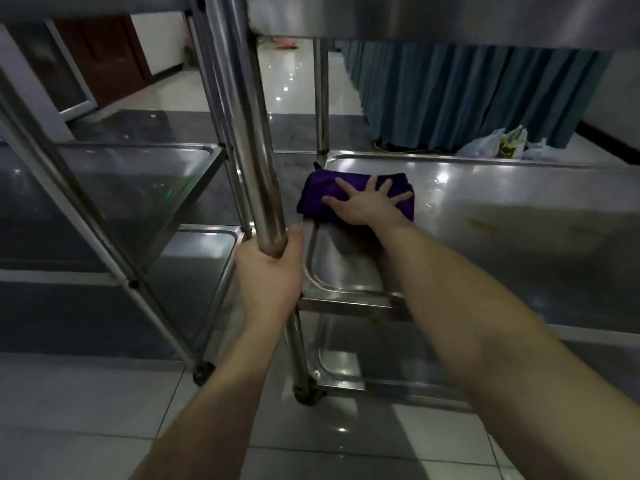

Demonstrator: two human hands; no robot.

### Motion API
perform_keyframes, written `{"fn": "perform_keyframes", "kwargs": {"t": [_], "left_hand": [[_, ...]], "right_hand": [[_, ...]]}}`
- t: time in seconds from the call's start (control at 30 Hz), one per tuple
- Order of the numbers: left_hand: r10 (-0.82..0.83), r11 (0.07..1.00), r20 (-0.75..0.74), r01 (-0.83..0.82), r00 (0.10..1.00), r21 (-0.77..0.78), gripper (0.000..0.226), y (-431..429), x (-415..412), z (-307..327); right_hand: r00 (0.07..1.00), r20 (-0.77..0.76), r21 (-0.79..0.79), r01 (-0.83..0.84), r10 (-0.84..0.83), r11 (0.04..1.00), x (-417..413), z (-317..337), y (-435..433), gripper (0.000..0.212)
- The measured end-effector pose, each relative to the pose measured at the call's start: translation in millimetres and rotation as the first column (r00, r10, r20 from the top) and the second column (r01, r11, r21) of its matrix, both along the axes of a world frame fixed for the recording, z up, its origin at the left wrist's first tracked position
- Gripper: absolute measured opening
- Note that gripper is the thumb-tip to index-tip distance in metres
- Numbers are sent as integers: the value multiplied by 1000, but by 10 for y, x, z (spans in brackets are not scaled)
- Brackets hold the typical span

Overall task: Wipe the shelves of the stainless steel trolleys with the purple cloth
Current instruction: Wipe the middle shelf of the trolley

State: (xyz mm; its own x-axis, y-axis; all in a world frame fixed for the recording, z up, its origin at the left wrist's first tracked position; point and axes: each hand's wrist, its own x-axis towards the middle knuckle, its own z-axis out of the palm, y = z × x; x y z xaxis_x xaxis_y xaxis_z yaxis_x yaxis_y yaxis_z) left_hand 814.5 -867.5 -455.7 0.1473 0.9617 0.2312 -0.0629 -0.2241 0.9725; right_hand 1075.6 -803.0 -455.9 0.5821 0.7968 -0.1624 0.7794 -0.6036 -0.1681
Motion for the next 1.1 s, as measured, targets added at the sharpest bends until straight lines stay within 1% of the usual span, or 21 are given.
{"fn": "perform_keyframes", "kwargs": {"t": [0.07, 0.17, 0.27, 0.33, 0.47, 0.57, 0.67, 0.73, 0.77, 0.83, 0.9, 0.93, 1.0, 1.07, 1.1], "left_hand": [[21, 1000, 19, -21, 1000, 3, 62, 43, 22, -7], [34, 999, 35, -33, 999, -6, 63, 68, 27, 19], [30, 999, 35, -29, 999, -21, 55, 39, 24, 52], [35, 999, 23, -34, 999, -30, 56, 19, 24, 80], [79, 997, -55, -79, 995, -11, 45, -24, 19, 124], [116, 993, -80, -116, 990, 6, 43, -16, 27, 149], [124, 992, -81, -125, 989, -10, 42, 19, 66, 122], [98, 995, -53, -99, 994, -18, 42, 13, 89, 92], [88, 996, -44, -89, 995, -18, 42, 7, 91, 77], [71, 997, -28, -72, 997, -19, 41, 10, 85, 40], [52, 999, -3, -52, 999, -11, 38, 15, 71, 17], [40, 999, 9, -40, 999, -4, 40, 11, 67, 8], [19, 1000, 33, -19, 999, 7, 47, 18, 68, -29], [15, 1000, 41, -15, 999, 8, 50, 33, 61, -51], [15, 1000, 47, -15, 999, 4, 49, 47, 61, -46]], "right_hand": [[1000, -6, 3, 7, -7, 1000, -36, -18, 102, 95], [1000, 7, 35, -19, 19, 999, -229, -87, -48, 91], [996, 12, 30, -89, 89, 996, -535, -205, -407, 91], [990, 26, 31, -140, 140, 990, -747, -289, -711, 91], [990, 16, 29, -144, 143, 989, -763, -247, -1271, 79], [997, -30, 3, -69, 70, 998, -382, -156, -1812, 73], [994, -53, -26, 99, -100, 995, 38, -114, -2389, 71], [985, -37, -54, 165, -168, 985, 144, -94, -2547, 72], [983, -20, -66, 179, -181, 982, 144, -89, -2525, 76], [980, 12, -75, 200, -199, 977, 90, -69, -2293, 95], [977, 20, -66, 214, -213, 975, 53, -32, -1880, 113], [977, 21, -61, 211, -210, 976, 55, -3, -1626, 115], [986, 17, -59, 166, -166, 984, 43, 80, -1062, 109], [998, 3, -57, 63, -63, 996, -92, 125, -527, 97], [1000, 3, -50, 8, -8, 999, -198, 119, -316, 91]]}}
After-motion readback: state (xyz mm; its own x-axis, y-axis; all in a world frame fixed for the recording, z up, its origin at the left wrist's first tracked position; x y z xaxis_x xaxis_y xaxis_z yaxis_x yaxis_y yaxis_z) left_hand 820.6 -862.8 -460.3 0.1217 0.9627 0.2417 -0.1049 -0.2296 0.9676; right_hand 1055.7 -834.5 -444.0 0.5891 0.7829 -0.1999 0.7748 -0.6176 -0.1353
